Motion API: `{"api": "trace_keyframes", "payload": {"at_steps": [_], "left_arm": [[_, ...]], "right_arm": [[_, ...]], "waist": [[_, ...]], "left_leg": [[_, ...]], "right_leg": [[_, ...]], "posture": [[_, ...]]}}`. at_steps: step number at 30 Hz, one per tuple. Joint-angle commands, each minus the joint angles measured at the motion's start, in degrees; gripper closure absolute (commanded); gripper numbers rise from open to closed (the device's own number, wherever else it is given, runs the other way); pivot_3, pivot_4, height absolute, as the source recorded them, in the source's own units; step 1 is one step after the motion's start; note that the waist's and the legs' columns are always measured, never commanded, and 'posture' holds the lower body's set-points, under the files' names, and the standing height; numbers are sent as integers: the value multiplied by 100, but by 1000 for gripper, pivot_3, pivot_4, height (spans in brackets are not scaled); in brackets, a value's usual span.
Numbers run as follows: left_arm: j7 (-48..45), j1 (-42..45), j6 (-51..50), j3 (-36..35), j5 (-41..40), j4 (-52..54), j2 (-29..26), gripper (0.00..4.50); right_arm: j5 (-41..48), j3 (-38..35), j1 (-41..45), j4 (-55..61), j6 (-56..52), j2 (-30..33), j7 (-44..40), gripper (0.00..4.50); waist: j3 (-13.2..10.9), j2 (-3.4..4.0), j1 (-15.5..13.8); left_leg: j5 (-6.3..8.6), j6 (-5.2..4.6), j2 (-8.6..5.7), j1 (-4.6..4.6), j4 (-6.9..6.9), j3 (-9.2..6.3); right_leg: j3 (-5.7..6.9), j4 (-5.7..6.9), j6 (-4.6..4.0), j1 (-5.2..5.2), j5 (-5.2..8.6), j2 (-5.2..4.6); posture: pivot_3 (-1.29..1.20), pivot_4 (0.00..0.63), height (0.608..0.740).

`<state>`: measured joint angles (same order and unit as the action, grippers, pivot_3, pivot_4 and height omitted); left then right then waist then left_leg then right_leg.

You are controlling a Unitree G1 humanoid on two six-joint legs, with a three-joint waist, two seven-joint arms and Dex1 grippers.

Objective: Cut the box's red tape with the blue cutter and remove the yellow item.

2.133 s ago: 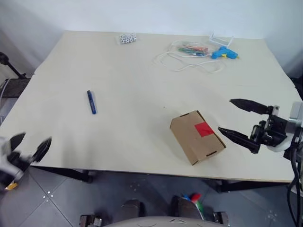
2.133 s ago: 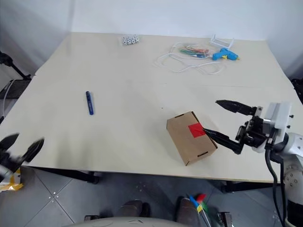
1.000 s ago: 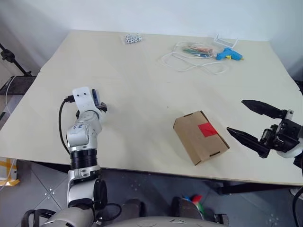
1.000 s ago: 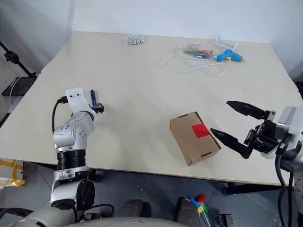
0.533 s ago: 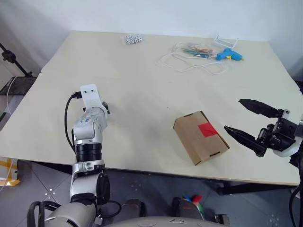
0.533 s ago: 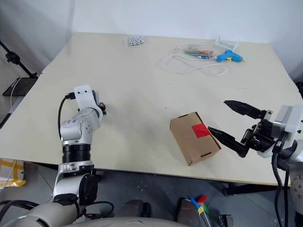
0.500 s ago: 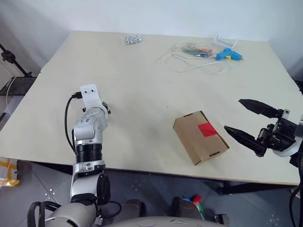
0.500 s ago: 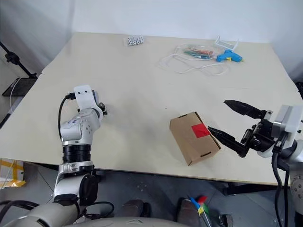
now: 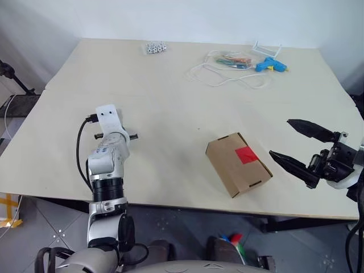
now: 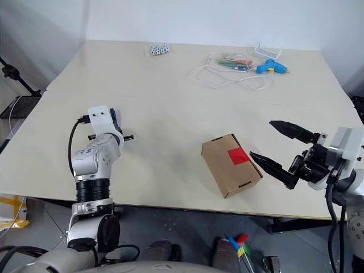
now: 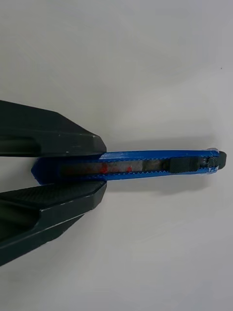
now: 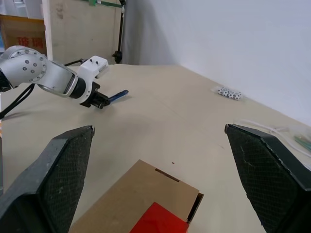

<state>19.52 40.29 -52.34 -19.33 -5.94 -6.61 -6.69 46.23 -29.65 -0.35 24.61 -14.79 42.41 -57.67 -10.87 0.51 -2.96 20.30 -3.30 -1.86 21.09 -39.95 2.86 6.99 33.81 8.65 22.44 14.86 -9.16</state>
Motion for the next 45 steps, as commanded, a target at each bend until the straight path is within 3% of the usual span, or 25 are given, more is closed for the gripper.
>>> {"api": "trace_keyframes", "payload": {"at_steps": [1,5,10,13,16,19,21,24,28,34,38,45], "left_arm": [[-895,-311,145,213,-252,117,-309,4112],[-4039,-778,723,607,-1307,876,-1657,4112],[-8060,-1471,2291,1164,-1912,1306,-3731,4112],[-9426,-1458,3483,1905,-1371,1010,-4559,4112],[-10350,-1013,4391,3190,-574,993,-4616,4112],[-9983,-557,4572,3750,-62,902,-3978,4112],[-9299,-184,4244,4104,391,776,-3209,4112],[-9079,-180,3635,4334,577,1125,-2844,4112],[-8937,-395,2805,4667,752,1760,-2754,4112],[-8824,-405,1621,5132,1111,2561,-2893,4112],[-8652,-432,934,5240,1138,2976,-2866,4112],[-8341,-495,227,5368,1057,3357,-2835,4112]], "right_arm": [[27,-68,21,208,128,-14,49,0],[122,-226,-60,262,13,129,-14,0],[300,-430,-400,519,-207,301,-99,0],[371,-497,-956,1080,-492,446,-117,0],[645,-582,-1731,1885,-1084,598,203,0],[670,-601,-2326,2404,-1531,812,331,0],[854,-491,-2707,2838,-1766,853,462,0],[897,-304,-2917,3207,-1867,829,709,0],[446,455,-2588,3285,-1940,827,1234,917],[-924,2375,-1398,2631,-2116,734,1947,2982],[-1458,3032,-1010,2175,-1996,608,1959,4325],[-2217,3623,-234,1055,-1420,438,1564,4478]], "waist": [[0,0,7],[-5,-1,36],[-9,5,73],[-10,23,55],[-6,44,-18],[-12,31,-43],[-18,13,-60],[-18,6,-31],[-19,4,64],[-19,4,60],[-18,5,6],[-18,5,17]], "left_leg": [[0,0,1,0,0,2],[0,1,3,9,0,4],[9,16,15,15,4,0],[14,24,21,13,11,-5],[15,26,22,12,19,1],[11,15,22,16,16,11],[7,0,23,25,8,14],[11,-13,23,34,-3,14],[25,-4,50,16,-1,32],[25,-1,57,15,-14,32],[25,-1,56,20,-12,25],[24,-2,55,21,-14,28]], "right_leg": [[-1,1,0,2,0,0],[-3,1,-1,12,1,2],[1,-10,-6,16,3,14],[9,-19,-11,14,6,19],[7,-35,-13,9,7,24],[-1,-38,-13,6,7,24],[-7,-38,-13,9,7,27],[-13,-38,-9,9,4,27],[-29,-31,-9,13,4,54],[-39,-33,-20,12,10,58],[-47,-36,-21,14,10,59],[-43,-38,-21,9,10,64]], "posture": [[0,150,740],[0,150,740],[0,150,740],[0,150,740],[0,150,740],[0,150,740],[0,150,740],[0,150,740],[0,150,740],[0,150,740],[0,150,740],[0,150,740]]}}
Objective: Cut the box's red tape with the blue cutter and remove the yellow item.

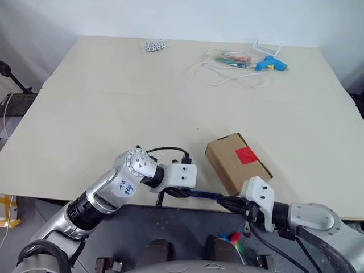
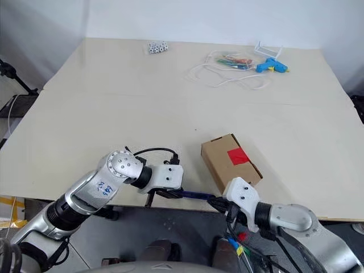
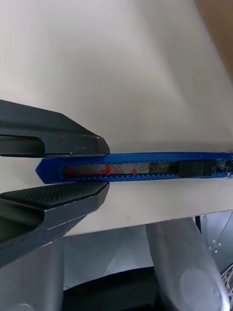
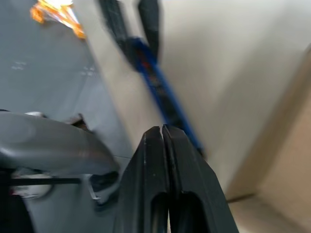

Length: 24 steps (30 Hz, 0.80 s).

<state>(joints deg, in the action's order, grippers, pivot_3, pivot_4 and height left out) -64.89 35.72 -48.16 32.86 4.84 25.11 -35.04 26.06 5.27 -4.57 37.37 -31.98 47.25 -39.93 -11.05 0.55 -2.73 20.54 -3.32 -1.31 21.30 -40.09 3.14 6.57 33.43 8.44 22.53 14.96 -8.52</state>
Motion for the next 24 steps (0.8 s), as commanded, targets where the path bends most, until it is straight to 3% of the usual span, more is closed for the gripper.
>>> {"api": "trace_keyframes", "payload": {"at_steps": [1,12,24], "left_arm": [[121,-13,-180,176,-24,171,-1,4112],[279,150,-130,289,-10,-29,22,4112],[309,132,-128,312,-44,-22,12,4112]], "right_arm": [[-279,188,290,-321,324,-59,-254,4478],[-651,372,424,-515,720,-81,-768,4478],[-737,335,304,-520,647,-158,-779,4478]], "waist": [[0,0,-8],[0,0,-30],[0,0,-28]], "left_leg": [[-1,0,0,-1,0,-1],[-1,0,-1,-2,-2,-2],[-1,0,-1,-5,-12,-1]], "right_leg": [[0,1,0,0,0,0],[2,4,0,-2,0,-1],[-3,8,0,-6,0,-2]], "posture": [[0,150,740],[0,150,740],[0,150,740]]}}
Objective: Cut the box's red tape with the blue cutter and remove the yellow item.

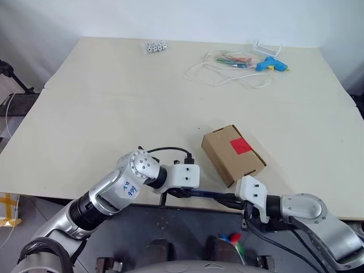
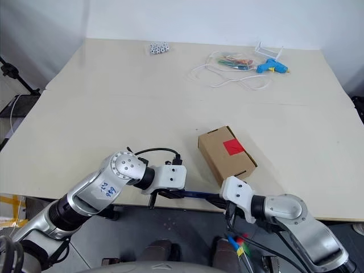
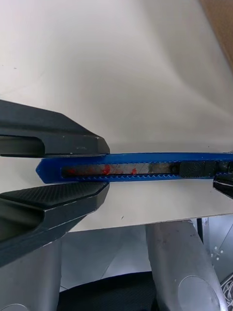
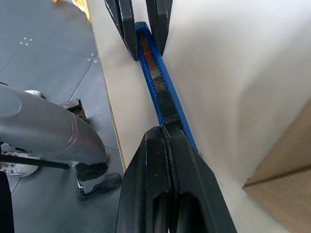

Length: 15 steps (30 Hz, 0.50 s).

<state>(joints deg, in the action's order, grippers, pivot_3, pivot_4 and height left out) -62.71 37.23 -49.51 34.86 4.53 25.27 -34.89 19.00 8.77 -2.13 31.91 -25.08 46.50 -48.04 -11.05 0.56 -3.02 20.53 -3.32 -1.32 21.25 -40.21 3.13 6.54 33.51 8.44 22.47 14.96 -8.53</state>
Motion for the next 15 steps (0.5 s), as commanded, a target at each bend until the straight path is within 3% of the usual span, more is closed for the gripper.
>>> {"api": "trace_keyframes", "payload": {"at_steps": [1,7,10,15], "left_arm": [[88,-19,13,113,-13,-30,-12,4112],[89,-36,69,107,-29,-18,-55,4112],[75,-63,114,108,-38,12,-89,4112],[76,-76,154,104,-67,1,-90,4112]], "right_arm": [[-27,-8,104,-5,-79,-111,48,4478],[-36,5,181,-88,-178,-193,5,4478],[455,-277,207,21,-627,-476,213,4478],[376,-219,233,30,-788,-381,128,4478]], "waist": [[0,0,5],[1,1,11],[2,-1,19],[5,4,20]], "left_leg": [[0,0,0,0,0,0],[-1,1,0,-1,-1,0],[-1,2,2,-2,-1,0],[-1,3,1,-2,0,0]], "right_leg": [[0,0,0,0,0,0],[-2,2,0,0,0,0],[-2,3,0,0,0,1],[-3,4,-1,2,0,0]], "posture": [[0,150,740],[0,150,740],[0,150,740],[0,150,740]]}}
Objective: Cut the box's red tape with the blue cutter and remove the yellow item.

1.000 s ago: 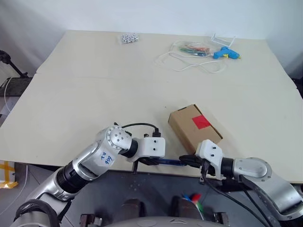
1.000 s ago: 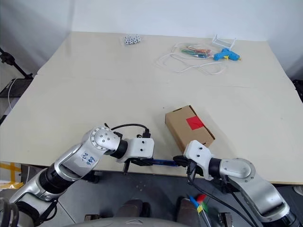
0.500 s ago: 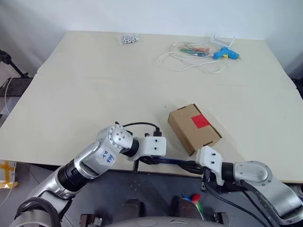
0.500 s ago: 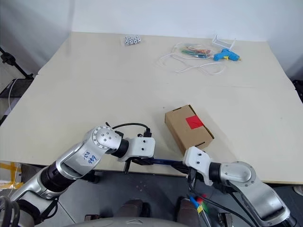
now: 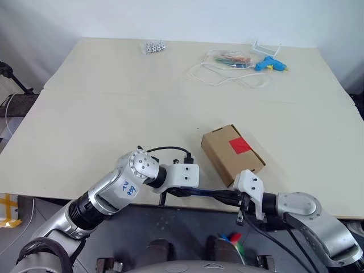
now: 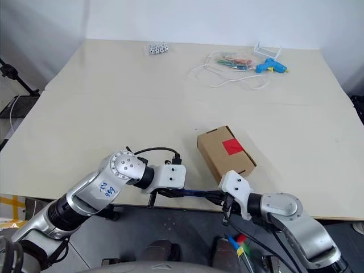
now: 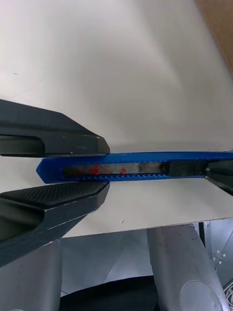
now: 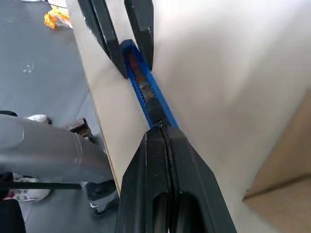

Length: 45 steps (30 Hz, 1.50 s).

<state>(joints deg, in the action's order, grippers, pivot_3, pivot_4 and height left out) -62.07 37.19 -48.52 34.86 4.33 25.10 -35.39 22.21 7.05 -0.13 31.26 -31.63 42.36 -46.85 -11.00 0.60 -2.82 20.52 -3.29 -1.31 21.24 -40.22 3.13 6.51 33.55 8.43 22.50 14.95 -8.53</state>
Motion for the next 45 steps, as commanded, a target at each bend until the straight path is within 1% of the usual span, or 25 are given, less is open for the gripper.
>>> {"api": "trace_keyframes", "payload": {"at_steps": [1,9,13,18,21,23,24,27,28,30,31,32,35,36,38,40,45], "left_arm": [[14,-70,69,110,-49,7,-36,4112],[32,-26,145,130,-44,-95,18,4112],[44,-20,157,118,-42,-107,22,4112],[50,-40,184,126,-29,-115,11,4112],[58,-82,208,80,-32,-98,-36,4112],[38,-186,358,-42,-59,-107,-165,4112],[93,-308,641,-193,-73,-155,-239,4112],[515,-849,2865,-925,-162,-572,-347,4112],[636,-995,3467,-1138,-205,-704,-345,4112],[530,-1326,4716,-1451,-389,-903,-495,4112],[342,-1451,5240,-1565,-566,-943,-560,4112],[206,-1522,5599,-1629,-688,-996,-590,4112],[386,-1447,5557,-1870,-861,-1027,-394,4112],[414,-1420,5542,-1903,-883,-1031,-330,4112],[393,-1412,5576,-1853,-841,-991,-233,4112],[428,-1392,5572,-1787,-762,-956,-123,4112],[339,-1194,5678,-1650,-583,-1169,-14,4112]], "right_arm": [[31,4,56,80,-168,24,14,4478],[-195,527,444,-53,-348,-318,178,4478],[-274,766,635,-131,-418,-595,321,4478],[-301,895,824,-226,-451,-844,392,4478],[-79,647,596,48,-533,-770,328,4478],[260,230,274,396,-540,-573,135,4478],[689,-171,45,654,-655,-508,40,4478],[2812,-1779,-619,1337,-1394,-350,213,3891],[3375,-2152,-784,1454,-1587,-216,324,3579],[4463,-2700,-1111,1526,-1940,27,903,2909],[4924,-2870,-1254,1542,-2078,192,1152,2482],[5270,-2970,-1340,1543,-2151,332,1349,2201],[6174,-3090,-1514,1525,-2266,773,2175,1092],[6445,-3069,-1518,1509,-2227,866,2429,805],[7165,-2756,-1370,1389,-2111,1109,3254,88],[7659,-2441,-1211,1279,-2023,1282,3832,35],[8134,-1719,-621,1196,-1736,1202,4530,35]], "waist": [[0,0,2],[1,0,2],[1,0,6],[2,0,6],[1,0,-5],[1,3,-17],[1,2,-10],[1,4,30],[1,4,51],[0,4,87],[1,4,103],[0,4,119],[-1,6,113],[0,4,109],[0,4,118],[0,4,124],[-1,4,125]], "left_leg": [[0,0,0,0,0,0],[0,0,-1,-2,0,1],[0,0,0,-3,0,1],[-1,1,-1,-4,-1,1],[-1,2,-1,-3,-1,0],[-1,2,-1,-2,0,-1],[-1,2,-4,3,2,-3],[2,5,3,2,16,-9],[4,10,9,-2,16,-12],[3,14,19,-1,15,-17],[5,19,27,-1,15,-18],[8,23,34,-3,16,-18],[9,25,39,0,15,-15],[8,23,37,1,15,-14],[8,22,37,1,15,-15],[9,24,38,1,16,-13],[8,23,36,3,16,-6]], "right_leg": [[0,0,0,0,0,0],[-1,3,0,0,0,0],[-1,4,0,0,0,0],[-2,8,0,0,0,0],[-1,10,0,1,0,-1],[0,10,0,2,0,0],[-1,8,0,5,0,-2],[1,3,0,9,0,-1],[-3,5,-1,8,-1,-1],[-21,1,-12,7,-4,-4],[-26,-2,-19,6,-6,-12],[-29,-3,-23,5,-6,-19],[-30,-11,-30,6,-8,-27],[-30,-15,-30,4,-8,-30],[-29,-19,-30,2,-8,-27],[-28,-18,-30,4,-8,-18],[-16,-14,-30,8,-8,8]], "posture": [[0,150,740],[0,150,740],[0,150,740],[0,150,740],[0,150,740],[0,150,740],[0,150,740],[0,150,740],[0,150,740],[0,150,740],[0,150,740],[0,150,740],[0,150,740],[0,150,740],[0,150,740],[0,150,740],[0,150,740]]}}
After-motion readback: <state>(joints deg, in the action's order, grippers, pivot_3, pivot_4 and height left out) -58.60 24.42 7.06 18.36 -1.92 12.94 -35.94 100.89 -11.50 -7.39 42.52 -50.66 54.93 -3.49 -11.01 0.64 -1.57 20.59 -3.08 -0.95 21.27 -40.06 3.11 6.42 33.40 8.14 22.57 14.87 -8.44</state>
